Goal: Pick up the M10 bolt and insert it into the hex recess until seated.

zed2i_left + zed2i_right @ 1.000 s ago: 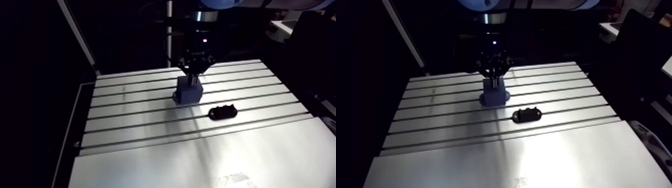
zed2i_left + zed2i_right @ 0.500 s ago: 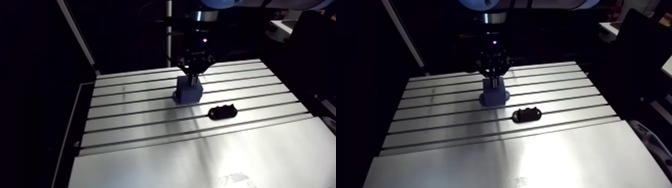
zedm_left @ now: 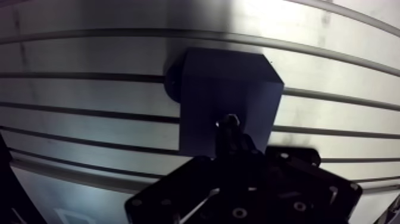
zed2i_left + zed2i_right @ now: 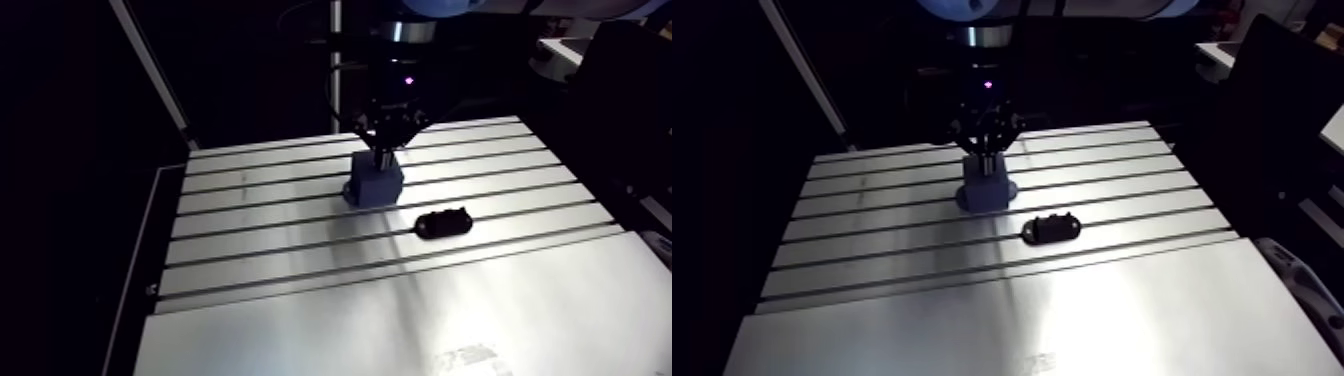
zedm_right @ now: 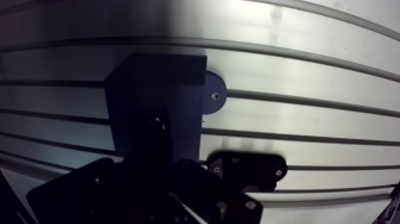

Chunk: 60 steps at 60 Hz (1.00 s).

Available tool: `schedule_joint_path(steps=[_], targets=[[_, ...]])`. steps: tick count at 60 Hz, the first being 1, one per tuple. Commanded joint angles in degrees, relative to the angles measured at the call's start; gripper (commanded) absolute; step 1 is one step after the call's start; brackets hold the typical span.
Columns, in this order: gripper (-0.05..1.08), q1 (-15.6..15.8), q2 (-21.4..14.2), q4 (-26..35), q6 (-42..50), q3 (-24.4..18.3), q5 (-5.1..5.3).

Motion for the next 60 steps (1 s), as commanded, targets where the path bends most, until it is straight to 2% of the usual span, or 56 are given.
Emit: schedule_joint_path(steps=[1, 6, 18, 45, 49, 50, 51, 52, 53, 55, 56, 57, 58, 59, 60], targets=[[1.08, -0.1, -0.1, 0.0, -0.1, 0.0, 0.50], [1.08, -0.1, -0.3, 0.1, -0.1, -0.2, 1.11], [1.08, 0.2, -0.9, 0.6, -0.1, -0.9, 1.57], [1.07, 0.6, -3.1, 1.0, -0.1, -1.4, 1.41], [0.99, 0.7, -3.3, 1.1, -0.1, -1.6, 1.41], [0.92, 0.7, -3.4, 1.3, -0.1, -1.7, 1.26], [0.92, 0.7, -3.4, 1.3, -0.1, -1.7, 1.26], [0.81, 0.8, -3.5, 1.5, -0.1, -1.7, 1.09], [0.81, 0.8, -3.5, 1.5, -0.1, -1.7, 1.09], [0.41, 1.0, -3.9, 2.0, 0.0, -2.0, 0.90], [0.41, 1.0, -3.9, 2.0, 0.0, -2.0, 0.90], [0.21, 1.2, -4.0, 2.3, 0.0, -2.2, 0.51], [0.21, 1.2, -4.0, 2.3, 0.0, -2.2, 0.51], [0.06, 1.3, -4.1, 2.6, 0.0, -2.3, 0.00], [0.06, 1.3, -4.1, 2.6, 0.0, -2.3, 0.00]])
